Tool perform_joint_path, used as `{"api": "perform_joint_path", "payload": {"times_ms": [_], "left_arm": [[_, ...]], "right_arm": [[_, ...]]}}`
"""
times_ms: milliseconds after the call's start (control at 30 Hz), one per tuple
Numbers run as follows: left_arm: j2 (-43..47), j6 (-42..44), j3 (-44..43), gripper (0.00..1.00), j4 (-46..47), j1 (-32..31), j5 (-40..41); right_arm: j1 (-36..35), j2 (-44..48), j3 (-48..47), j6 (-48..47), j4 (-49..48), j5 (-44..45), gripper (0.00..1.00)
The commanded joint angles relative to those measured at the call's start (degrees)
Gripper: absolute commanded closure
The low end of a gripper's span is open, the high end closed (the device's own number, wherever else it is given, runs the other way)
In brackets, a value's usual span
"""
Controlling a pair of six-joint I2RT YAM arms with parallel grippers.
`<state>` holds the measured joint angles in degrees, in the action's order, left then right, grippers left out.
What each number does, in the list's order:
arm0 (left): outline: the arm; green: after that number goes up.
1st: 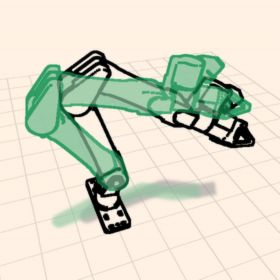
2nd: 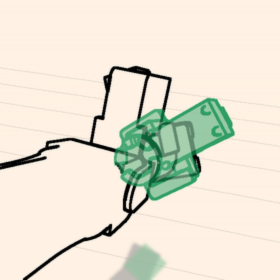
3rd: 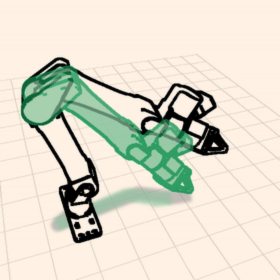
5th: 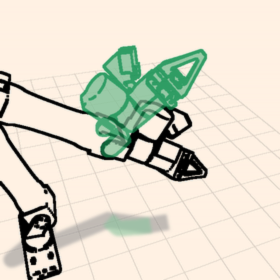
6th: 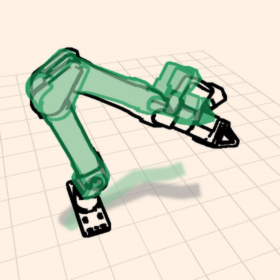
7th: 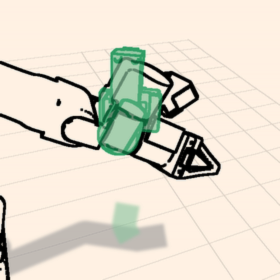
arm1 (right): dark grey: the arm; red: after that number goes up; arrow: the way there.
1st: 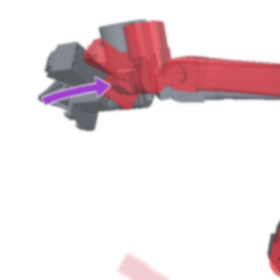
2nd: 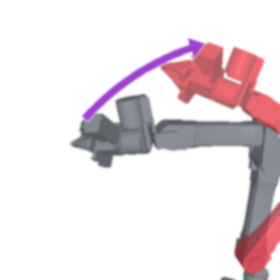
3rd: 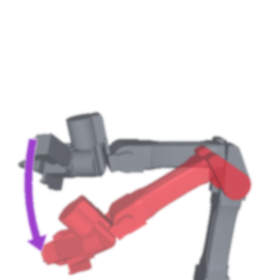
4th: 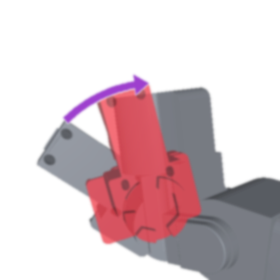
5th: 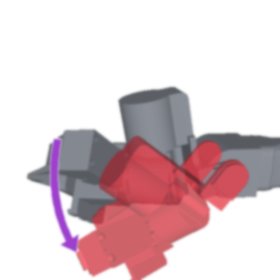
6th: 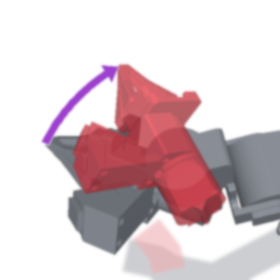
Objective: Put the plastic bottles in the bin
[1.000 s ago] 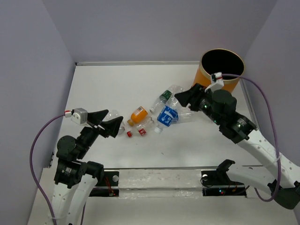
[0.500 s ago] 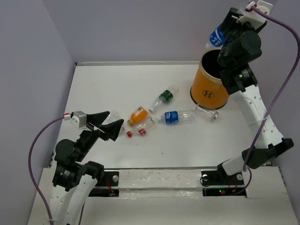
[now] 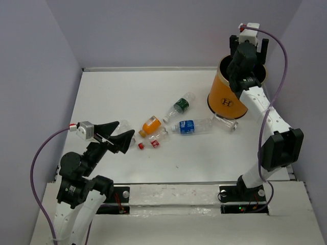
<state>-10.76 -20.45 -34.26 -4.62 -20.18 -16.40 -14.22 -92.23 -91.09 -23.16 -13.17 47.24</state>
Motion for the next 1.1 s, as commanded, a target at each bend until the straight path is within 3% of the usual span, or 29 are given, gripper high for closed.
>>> {"api": "perform_joint_path", "payload": {"times_ms": [0,167,300,367,467,533,767,1067], "left_arm": [[-1.0,0.0,-0.5,0.01,1.4,-0.2,-0.6],[-2.7,0.1,-0.7,0.01,0.9,-0.1,0.8],[-4.6,0.0,-1.0,0.01,0.5,0.8,1.0],[-4.8,0.3,-1.6,0.01,0.2,1.1,2.2],[-3.9,0.8,-3.4,0.01,-2.4,1.4,9.6],[-3.1,0.1,-4.5,0.01,-2.8,1.4,15.7],[-3.4,-0.7,-13.0,0.01,-9.2,1.4,32.8],[0.6,-2.6,-11.7,0.01,-11.6,0.6,40.3]], "right_arm": [[0.0,1.6,-2.2,2.9,0.3,-0.5,0.00],[-1.9,3.4,-11.8,15.7,20.9,-10.6,0.02],[-11.6,7.3,-9.5,21.7,22.7,-17.9,0.03],[-17.0,7.2,-8.2,25.4,24.0,-25.5,0.03],[-24.0,4.4,-6.3,34.0,24.9,-36.1,0.06],[-30.2,0.1,-7.0,34.1,24.9,-37.0,0.06],[-37.7,-13.7,-15.5,36.9,25.4,-41.1,0.07],[-45.4,-31.4,-22.8,41.6,29.0,-40.7,0.04]]}}
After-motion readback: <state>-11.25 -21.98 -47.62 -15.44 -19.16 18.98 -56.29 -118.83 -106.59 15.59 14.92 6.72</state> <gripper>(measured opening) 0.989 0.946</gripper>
